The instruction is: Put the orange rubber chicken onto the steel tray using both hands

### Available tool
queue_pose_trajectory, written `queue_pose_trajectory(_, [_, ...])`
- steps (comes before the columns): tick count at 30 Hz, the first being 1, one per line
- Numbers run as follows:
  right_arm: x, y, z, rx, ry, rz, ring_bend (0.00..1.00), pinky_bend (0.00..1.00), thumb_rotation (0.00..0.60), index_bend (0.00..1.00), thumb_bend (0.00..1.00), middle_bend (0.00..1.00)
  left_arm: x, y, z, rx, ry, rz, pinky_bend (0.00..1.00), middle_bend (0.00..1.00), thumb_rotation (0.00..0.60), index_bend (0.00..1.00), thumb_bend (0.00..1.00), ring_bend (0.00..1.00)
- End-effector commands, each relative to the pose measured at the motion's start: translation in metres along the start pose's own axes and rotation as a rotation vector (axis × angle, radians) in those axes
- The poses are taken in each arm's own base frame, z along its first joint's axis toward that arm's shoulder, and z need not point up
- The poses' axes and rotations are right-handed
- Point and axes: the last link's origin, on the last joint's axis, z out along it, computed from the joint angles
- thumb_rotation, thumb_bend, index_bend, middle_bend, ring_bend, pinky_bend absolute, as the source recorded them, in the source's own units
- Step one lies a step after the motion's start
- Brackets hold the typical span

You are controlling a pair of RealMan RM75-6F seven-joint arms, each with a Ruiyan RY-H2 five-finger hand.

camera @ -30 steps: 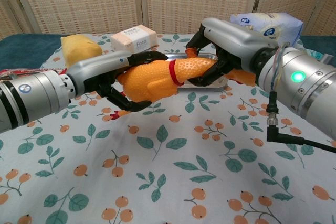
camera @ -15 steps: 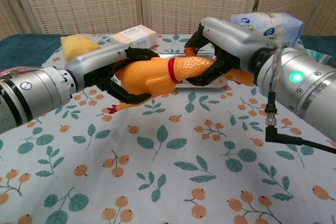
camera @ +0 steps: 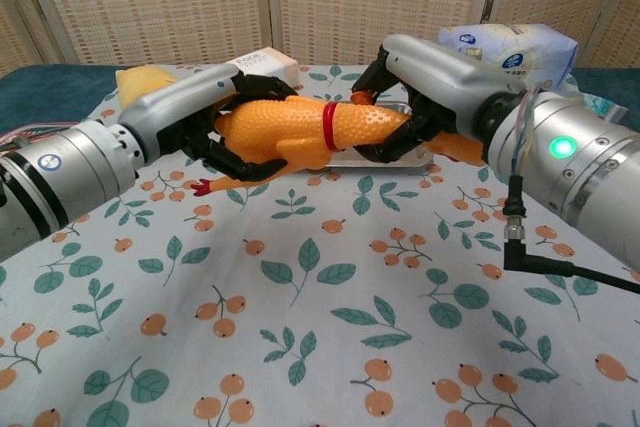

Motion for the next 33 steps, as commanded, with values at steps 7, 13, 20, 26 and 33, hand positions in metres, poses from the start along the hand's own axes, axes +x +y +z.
queue_pose_trajectory(7, [0.001, 0.001, 0.000, -0.005, 0.006, 0.004, 0.69, 1.00, 0.600, 0.88, 0.44, 0.53, -0.004, -0.002, -0.006, 0.044, -0.178, 0.021, 0.21, 0.11, 0.600, 0.05, 0.44, 0.08])
queue_pose_trajectory(13, [0.002, 0.006, 0.000, -0.014, 0.006, -0.005, 0.69, 1.00, 0.600, 0.88, 0.44, 0.53, 0.006, 0.002, -0.005, 0.044, -0.142, -0.011, 0.06, 0.00, 0.600, 0.00, 0.36, 0.00])
queue_pose_trajectory(20, [0.002, 0.008, -0.001, -0.014, 0.004, 0.000, 0.69, 1.00, 0.600, 0.88, 0.44, 0.53, 0.015, 0.003, -0.005, 0.043, -0.149, -0.027, 0.04, 0.00, 0.600, 0.00, 0.34, 0.00])
queue_pose_trajectory(26, [0.003, 0.011, -0.002, -0.021, 0.003, -0.011, 0.69, 1.00, 0.600, 0.88, 0.44, 0.53, 0.029, 0.001, -0.005, 0.050, -0.126, -0.072, 0.03, 0.00, 0.600, 0.00, 0.34, 0.00])
queue_pose_trajectory(33, [0.005, 0.023, -0.001, -0.052, 0.007, -0.017, 0.70, 1.00, 0.600, 0.88, 0.44, 0.53, 0.052, -0.007, -0.017, 0.052, -0.125, -0.109, 0.02, 0.00, 0.600, 0.00, 0.34, 0.00])
